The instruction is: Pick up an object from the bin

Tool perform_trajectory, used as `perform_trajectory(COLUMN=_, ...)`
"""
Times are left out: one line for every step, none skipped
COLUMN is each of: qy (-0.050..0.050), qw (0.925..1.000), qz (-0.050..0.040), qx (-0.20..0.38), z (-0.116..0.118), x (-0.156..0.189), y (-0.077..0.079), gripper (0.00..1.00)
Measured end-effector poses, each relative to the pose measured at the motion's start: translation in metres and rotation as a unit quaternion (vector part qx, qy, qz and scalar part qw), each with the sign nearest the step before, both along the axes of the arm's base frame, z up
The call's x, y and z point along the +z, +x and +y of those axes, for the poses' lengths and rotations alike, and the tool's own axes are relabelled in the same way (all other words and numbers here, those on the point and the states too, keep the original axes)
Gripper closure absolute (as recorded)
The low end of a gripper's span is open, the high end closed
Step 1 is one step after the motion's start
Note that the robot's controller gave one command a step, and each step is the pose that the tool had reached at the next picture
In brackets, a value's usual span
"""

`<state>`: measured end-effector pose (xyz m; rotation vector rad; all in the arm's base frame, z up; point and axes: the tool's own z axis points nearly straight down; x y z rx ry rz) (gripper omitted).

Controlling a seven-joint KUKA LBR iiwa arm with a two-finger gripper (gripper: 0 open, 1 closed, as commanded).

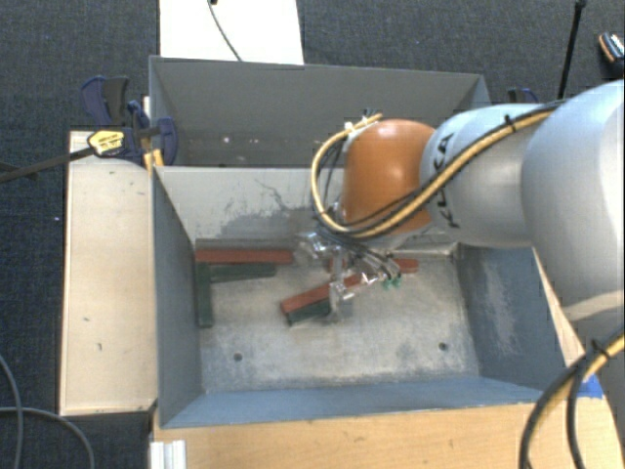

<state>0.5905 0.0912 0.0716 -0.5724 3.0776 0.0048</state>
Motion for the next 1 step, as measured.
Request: perform_trajectory(qy=-0.002, qw=1.0, qz=0.0043, qx=-0.004, z=-0.0043, x=-0.0003, y=-0.0033, gripper=1.0)
